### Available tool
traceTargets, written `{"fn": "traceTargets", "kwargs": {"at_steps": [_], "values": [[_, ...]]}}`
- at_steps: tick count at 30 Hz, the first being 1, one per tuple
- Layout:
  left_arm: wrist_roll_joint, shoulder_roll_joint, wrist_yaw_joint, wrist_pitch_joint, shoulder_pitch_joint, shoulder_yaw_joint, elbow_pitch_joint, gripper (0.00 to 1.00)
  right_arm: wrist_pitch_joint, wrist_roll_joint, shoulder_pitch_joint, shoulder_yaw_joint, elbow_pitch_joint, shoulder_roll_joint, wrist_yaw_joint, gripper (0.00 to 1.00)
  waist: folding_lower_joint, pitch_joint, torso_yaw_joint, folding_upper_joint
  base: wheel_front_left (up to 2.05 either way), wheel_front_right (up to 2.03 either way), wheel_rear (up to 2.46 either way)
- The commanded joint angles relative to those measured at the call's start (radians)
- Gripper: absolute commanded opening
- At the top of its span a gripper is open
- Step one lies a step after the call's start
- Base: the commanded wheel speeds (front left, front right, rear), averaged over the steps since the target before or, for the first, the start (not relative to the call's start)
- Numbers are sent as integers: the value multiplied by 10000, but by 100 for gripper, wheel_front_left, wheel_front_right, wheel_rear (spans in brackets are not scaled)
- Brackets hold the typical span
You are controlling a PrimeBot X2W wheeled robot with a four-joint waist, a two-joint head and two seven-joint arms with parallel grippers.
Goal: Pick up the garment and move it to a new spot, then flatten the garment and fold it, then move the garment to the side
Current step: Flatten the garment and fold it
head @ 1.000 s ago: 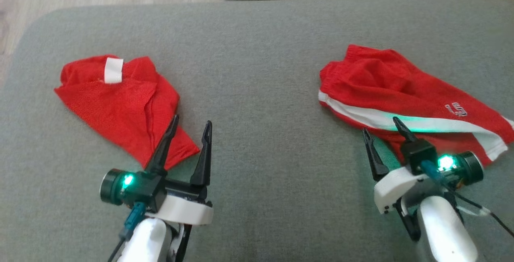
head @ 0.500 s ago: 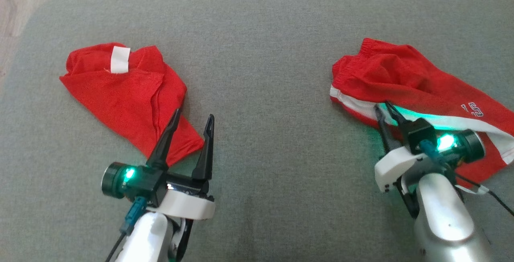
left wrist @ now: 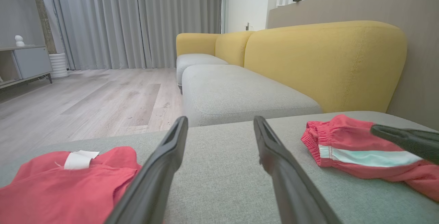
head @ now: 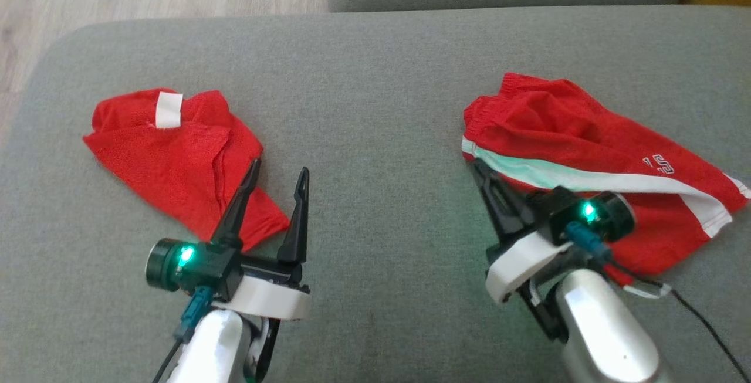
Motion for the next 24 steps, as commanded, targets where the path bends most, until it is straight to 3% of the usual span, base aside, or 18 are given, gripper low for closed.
{"fn": "traceTargets", "kwargs": {"at_steps": [1, 9, 10, 11, 12, 13, 24], "values": [[96, -2, -7, -93, -171, 365, -284, 100, 147, 139, -6, 359, -592, -12, -7, 0, 1, -74, -41, 0, 0, 0, 0], [70, -22, 1, -93, -13, 367, -300, 100, -381, 358, 594, -381, -1187, -12, -7, 0, 1, -292, -62, 0, 0, 0, 0], [72, -24, 4, -93, 9, 373, -294, 100, -541, 407, 705, -583, -1243, -12, -7, 31, 1, -318, -62, 0, 0, 0, 0], [73, -26, 6, -93, 28, 380, -287, 100, -684, 447, 815, -774, -1285, -12, -7, 51, 1, -346, -61, 0, 0, 0, 0], [71, -27, 8, -93, 47, 385, -285, 100, -821, 484, 920, -971, -1325, -12, -7, 93, 1, -372, -59, 0, 0, 0, 0], [65, -29, 9, -93, 66, 393, -289, 100, -957, 570, 1015, -1178, -1376, -12, -7, 100, 1, -396, -59, 0, 0, 0, 0], [-120, -49, 30, -93, 438, 481, -155, 100, -1498, 1365, 1908, -2842, -1575, -12, -7, 100, 1, -558, -222, 0, 0, 0, 0]]}}
